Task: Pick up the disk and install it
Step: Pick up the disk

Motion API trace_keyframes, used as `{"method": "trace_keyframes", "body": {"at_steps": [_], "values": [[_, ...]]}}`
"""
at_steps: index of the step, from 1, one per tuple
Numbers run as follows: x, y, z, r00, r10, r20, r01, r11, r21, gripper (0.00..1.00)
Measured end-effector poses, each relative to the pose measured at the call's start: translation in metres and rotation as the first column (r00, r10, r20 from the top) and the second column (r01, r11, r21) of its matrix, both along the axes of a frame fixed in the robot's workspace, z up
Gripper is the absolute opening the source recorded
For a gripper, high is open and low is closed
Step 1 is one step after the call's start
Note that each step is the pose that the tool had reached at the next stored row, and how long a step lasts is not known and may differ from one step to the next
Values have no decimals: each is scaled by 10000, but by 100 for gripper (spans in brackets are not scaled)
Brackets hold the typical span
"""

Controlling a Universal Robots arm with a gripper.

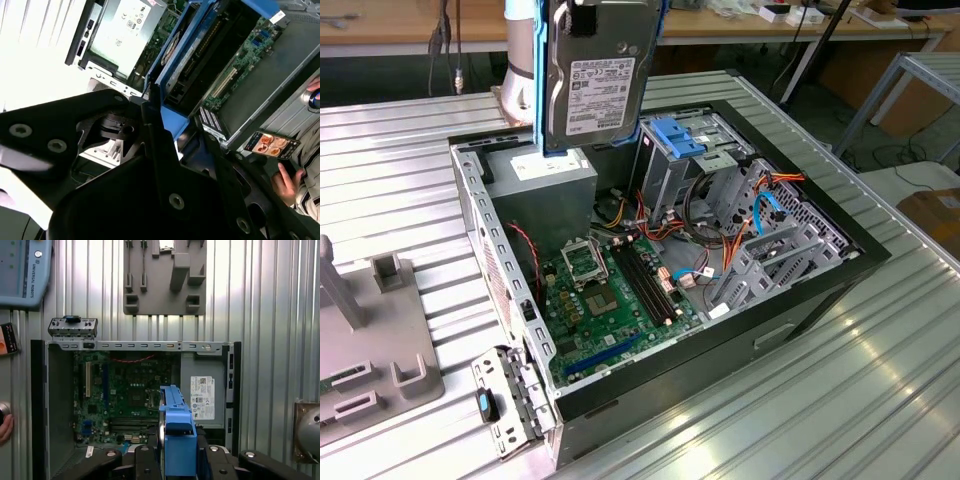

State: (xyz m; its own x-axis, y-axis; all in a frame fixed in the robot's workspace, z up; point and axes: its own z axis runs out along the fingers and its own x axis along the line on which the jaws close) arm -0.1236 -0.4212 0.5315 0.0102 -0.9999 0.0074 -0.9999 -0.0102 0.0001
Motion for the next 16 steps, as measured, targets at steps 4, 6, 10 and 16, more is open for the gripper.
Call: {"method": "trace_keyframes", "body": {"at_steps": [4, 6, 10, 16], "values": [[0, -227, -5, 10000, 0, 0, 0, 10000, 1, 37], [0, -321, -7, 10000, 1, 1, -1, 10000, 1, 37], [1, -520, -10, 10000, 0, 0, 0, 10000, -6, 37], [2, -784, -17, 10000, 0, 0, 0, 10000, -33, 37]]}}
